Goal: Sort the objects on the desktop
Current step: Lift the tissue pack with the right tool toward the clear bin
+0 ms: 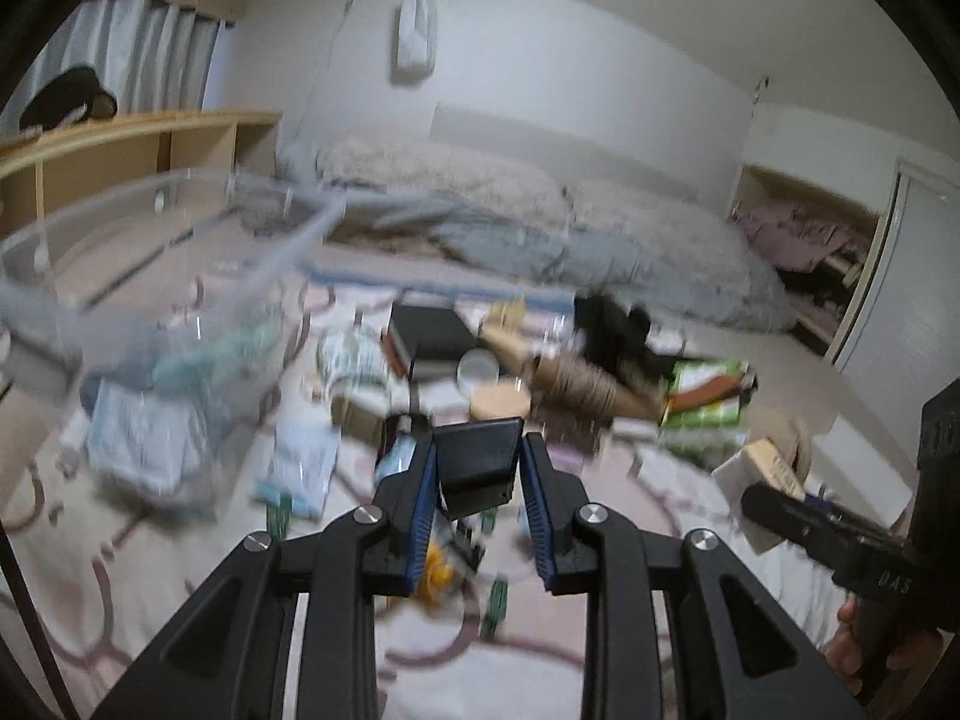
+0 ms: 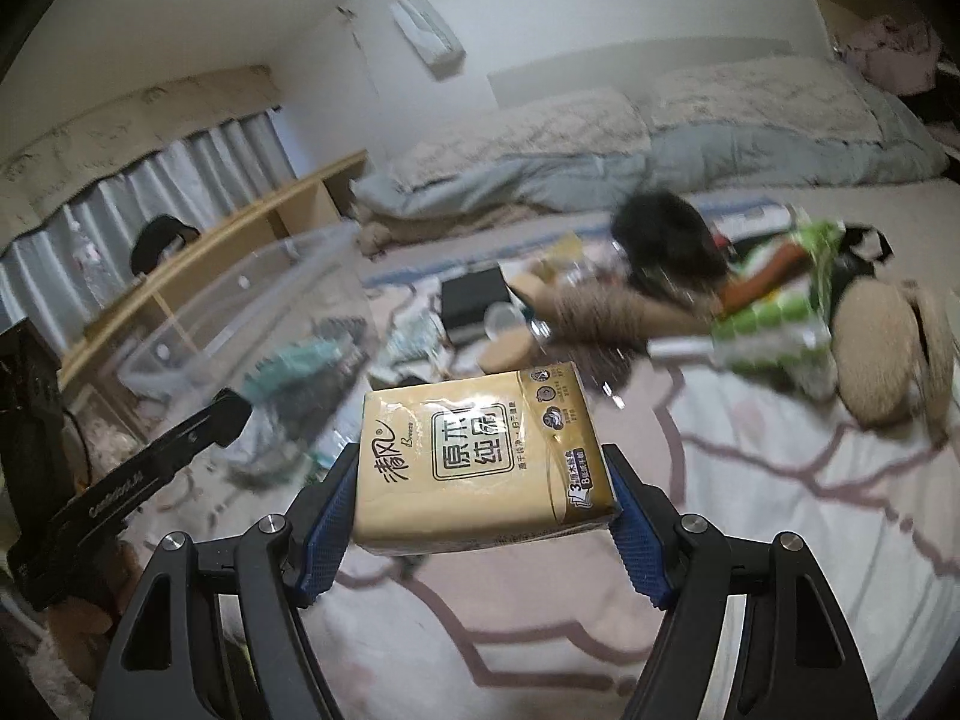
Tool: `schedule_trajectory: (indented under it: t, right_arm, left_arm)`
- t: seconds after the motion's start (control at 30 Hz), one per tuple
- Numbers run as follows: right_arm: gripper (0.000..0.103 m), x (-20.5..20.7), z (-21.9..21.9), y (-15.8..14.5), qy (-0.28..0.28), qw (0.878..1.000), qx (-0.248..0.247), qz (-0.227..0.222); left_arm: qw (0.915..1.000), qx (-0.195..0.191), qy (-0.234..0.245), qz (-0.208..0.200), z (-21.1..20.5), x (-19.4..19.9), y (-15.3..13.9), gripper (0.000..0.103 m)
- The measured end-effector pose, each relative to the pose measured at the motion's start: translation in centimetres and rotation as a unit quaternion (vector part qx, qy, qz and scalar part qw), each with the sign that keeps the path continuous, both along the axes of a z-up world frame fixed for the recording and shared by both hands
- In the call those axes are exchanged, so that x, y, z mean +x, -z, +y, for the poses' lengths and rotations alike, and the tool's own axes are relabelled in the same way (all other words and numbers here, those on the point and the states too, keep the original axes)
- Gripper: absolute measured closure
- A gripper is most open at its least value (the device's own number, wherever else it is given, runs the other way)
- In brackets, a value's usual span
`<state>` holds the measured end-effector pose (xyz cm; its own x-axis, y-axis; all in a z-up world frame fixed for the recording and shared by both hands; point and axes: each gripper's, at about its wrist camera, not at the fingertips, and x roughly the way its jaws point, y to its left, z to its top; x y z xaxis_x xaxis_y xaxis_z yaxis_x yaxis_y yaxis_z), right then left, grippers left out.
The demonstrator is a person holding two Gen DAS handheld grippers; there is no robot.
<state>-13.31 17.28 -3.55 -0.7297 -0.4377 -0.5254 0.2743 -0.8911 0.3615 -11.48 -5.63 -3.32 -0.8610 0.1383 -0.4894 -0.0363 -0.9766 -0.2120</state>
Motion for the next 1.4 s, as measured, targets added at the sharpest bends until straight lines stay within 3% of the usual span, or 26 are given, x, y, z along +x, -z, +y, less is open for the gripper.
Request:
schedule_trajectory:
  t: [0.3,0.67,0.77,0.97,1.4]
  right_arm:
    - [0.027,-2.1,-2.6,-5.2,-0.027,0.999,-0.006,0.038]
    - [0.027,-4.5,-7.7,-9.0,-0.068,0.996,-0.006,0.065]
    - [0.027,-5.4,-9.3,-9.4,-0.082,0.995,-0.012,0.059]
    - [0.027,-6.9,-12.5,-9.5,-0.104,0.993,-0.018,0.049]
    - [0.027,-9.2,-19.4,-7.9,-0.158,0.987,0.000,0.017]
  left_arm:
    - [0.9971,0.004,-0.013,0.076,-1.6,-1.9,-5.9,0.076]
    - [0.9903,-0.005,-0.074,0.117,-7.2,-4.2,-10.1,0.076]
    - [0.9892,-0.001,-0.094,0.112,-9.5,-4.8,-10.3,0.076]
    - [0.9840,-0.032,-0.139,0.107,-13.5,-5.2,-10.1,0.076]
    - [0.9752,-0.064,-0.210,0.030,-20.8,-6.6,-5.2,0.076]
